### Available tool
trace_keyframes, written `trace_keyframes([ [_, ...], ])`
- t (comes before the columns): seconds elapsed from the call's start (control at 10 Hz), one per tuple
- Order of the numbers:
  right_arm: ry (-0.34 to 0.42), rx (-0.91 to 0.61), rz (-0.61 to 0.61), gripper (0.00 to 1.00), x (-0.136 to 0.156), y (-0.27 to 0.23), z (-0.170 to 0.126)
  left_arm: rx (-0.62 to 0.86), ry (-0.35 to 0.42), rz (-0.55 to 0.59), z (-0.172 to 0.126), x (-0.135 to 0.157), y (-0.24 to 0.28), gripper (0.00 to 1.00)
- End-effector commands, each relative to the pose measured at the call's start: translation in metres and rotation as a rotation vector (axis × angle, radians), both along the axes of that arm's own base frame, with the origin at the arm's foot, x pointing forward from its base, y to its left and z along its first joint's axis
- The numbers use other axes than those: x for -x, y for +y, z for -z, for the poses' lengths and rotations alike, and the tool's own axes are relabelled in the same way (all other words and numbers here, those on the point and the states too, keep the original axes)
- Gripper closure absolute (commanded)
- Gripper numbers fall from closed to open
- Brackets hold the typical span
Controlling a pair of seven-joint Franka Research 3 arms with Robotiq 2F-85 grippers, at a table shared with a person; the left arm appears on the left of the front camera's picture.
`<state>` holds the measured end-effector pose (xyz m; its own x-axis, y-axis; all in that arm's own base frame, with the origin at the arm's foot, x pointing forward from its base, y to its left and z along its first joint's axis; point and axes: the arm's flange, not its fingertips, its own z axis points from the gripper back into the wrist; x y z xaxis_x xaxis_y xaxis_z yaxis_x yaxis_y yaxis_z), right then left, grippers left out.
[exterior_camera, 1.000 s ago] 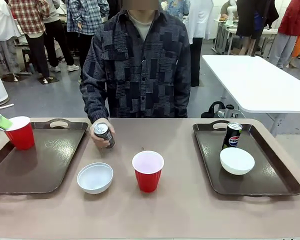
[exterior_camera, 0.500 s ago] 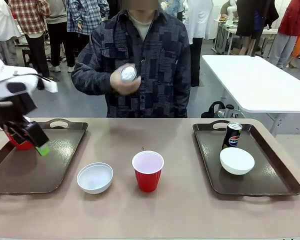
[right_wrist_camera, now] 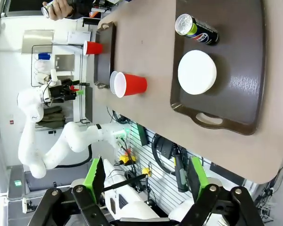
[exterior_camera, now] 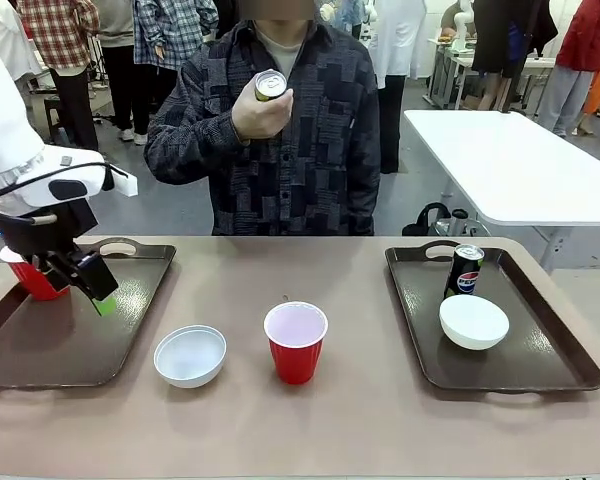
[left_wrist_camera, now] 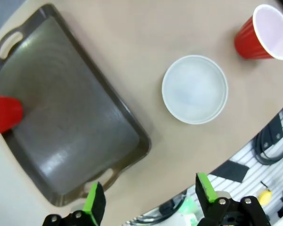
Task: Prepare tableware on both trays.
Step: Pick up a Picnic Bowl from the table and place it on a Handle tray.
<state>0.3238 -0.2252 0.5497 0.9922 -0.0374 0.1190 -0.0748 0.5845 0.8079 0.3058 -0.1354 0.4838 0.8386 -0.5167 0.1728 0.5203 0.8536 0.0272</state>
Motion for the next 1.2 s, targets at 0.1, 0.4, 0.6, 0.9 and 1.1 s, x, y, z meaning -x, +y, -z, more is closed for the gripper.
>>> trace_keyframes([
  [0.1, 0.008, -0.103, 0.007, 0.09, -0.014, -0.009, 0.001, -0.005, -0.031, 0.004, 0.003, 0.0, -0.008, 0.0],
  [0.4, 0.022, -0.206, 0.062, 0.09, -0.028, -0.042, 0.025, 0.026, -0.063, 0.007, 0.006, -0.004, -0.042, 0.0],
  [0.6, 0.033, -0.218, 0.07, 0.09, -0.028, -0.051, 0.042, -0.012, -0.074, -0.001, 0.022, -0.01, -0.064, 0.0],
  [0.9, 0.043, -0.174, 0.084, 0.09, -0.025, -0.036, 0.035, -0.054, 0.0, 0.095, -0.019, 0.056, -0.021, 0.0],
  [1.1, 0.043, -0.174, 0.084, 0.09, -0.025, -0.036, 0.035, -0.114, 0.016, 0.15, -0.024, 0.092, 0.004, 0.0],
])
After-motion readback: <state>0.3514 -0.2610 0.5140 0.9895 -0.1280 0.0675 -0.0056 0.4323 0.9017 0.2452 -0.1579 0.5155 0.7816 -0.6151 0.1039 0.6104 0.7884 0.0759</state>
